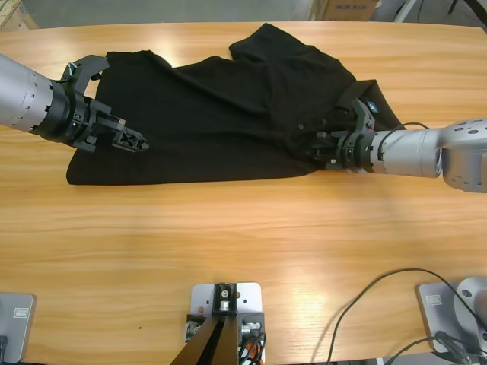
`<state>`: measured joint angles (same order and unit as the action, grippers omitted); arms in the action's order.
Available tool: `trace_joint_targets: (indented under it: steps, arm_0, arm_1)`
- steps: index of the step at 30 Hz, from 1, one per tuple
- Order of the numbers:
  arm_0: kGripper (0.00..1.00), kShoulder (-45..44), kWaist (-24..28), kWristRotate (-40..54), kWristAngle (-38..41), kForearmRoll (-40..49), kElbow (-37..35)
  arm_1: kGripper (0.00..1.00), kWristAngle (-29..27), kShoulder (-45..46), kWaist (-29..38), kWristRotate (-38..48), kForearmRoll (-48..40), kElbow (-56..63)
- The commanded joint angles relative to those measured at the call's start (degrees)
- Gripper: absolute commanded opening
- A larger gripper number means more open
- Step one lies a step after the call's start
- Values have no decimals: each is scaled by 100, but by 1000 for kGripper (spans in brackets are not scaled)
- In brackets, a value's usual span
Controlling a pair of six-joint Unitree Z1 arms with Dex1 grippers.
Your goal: Fold clothes
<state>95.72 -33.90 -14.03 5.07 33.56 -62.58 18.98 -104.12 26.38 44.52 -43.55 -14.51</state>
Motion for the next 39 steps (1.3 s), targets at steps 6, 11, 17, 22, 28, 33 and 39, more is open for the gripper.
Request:
trace_joint_targets:
  steps: [6, 11, 17, 22, 28, 33, 39]
  arm_0:
    - [977, 245, -208, -197, 100, 37, 97]
    - [977, 219, -213, -197, 93, 37, 176]
    - [977, 217, -222, -197, 100, 37, 183]
    - [977, 193, -231, -199, 96, 37, 211]
    - [977, 208, -231, -197, 100, 37, 185]
    - [977, 184, -231, -197, 100, 37, 176]
    - [977, 245, -254, -199, 149, 24, 194]
  arm_1:
    - [0, 151, 1765, 204, 236, 3483, -1198]
    - [0, 150, 1215, 354, 286, 3094, -1200]
    - [0, 120, 726, 509, 368, 2804, -1195]
    - [0, -10, 575, 545, 523, 2811, -1170]
    - [407, 28, 255, 716, 817, 2492, -1169]
    - [1000, -364, 730, 778, 918, 2662, -1079]
    - [1000, -1840, 2600, 825, 713, 5413, -1692]
